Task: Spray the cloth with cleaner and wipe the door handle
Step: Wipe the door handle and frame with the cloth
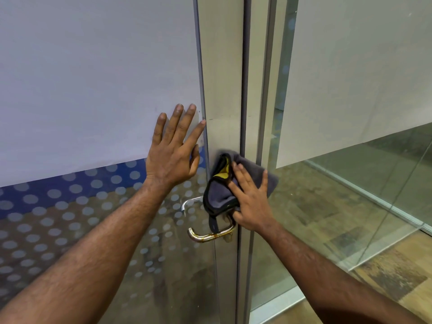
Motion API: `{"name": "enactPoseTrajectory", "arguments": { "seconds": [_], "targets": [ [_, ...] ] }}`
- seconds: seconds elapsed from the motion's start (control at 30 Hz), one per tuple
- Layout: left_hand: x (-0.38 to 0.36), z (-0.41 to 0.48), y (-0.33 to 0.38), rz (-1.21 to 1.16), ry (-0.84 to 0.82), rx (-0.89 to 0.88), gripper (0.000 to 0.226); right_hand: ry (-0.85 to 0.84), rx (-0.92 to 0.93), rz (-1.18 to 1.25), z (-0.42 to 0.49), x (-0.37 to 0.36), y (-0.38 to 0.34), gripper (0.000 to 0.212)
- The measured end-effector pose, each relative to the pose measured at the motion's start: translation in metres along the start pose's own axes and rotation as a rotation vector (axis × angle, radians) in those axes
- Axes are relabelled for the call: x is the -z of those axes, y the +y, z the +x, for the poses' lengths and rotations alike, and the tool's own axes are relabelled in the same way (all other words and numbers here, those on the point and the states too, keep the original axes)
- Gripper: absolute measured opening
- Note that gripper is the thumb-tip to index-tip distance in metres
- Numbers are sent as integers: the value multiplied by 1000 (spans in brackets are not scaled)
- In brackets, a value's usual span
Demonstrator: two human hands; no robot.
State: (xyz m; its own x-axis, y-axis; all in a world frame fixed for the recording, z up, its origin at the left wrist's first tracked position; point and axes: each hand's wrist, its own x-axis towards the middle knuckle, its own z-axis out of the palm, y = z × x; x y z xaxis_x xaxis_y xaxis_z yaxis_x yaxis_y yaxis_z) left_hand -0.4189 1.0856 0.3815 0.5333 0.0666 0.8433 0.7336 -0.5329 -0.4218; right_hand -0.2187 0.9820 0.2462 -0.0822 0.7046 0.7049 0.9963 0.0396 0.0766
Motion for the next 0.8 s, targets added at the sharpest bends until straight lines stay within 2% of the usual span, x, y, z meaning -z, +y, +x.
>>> {"name": "enactPoseTrajectory", "arguments": {
  "seconds": [0.1,0.2,0.27,0.4,0.5,0.67,0.8],
  "targets": [
    [-3,-2,-2,26,-6,-18,62,29,-84,119,12,6,-6,98],
    [-4,-4,-2,40,0,-42,61,76,-158,227,34,9,-27,94],
    [-4,-3,-2,35,-4,-41,60,57,-139,198,34,7,-32,94],
    [-3,-3,-1,40,-16,-42,60,-55,23,56,7,2,-15,87],
    [-4,-4,-1,46,-5,-49,60,-65,-75,104,-3,5,-8,83],
    [-4,-4,-3,33,4,-53,59,8,-216,324,16,10,-39,84],
    [-3,-5,-3,19,3,-64,58,-59,-119,316,10,17,-29,86]
  ]
}}
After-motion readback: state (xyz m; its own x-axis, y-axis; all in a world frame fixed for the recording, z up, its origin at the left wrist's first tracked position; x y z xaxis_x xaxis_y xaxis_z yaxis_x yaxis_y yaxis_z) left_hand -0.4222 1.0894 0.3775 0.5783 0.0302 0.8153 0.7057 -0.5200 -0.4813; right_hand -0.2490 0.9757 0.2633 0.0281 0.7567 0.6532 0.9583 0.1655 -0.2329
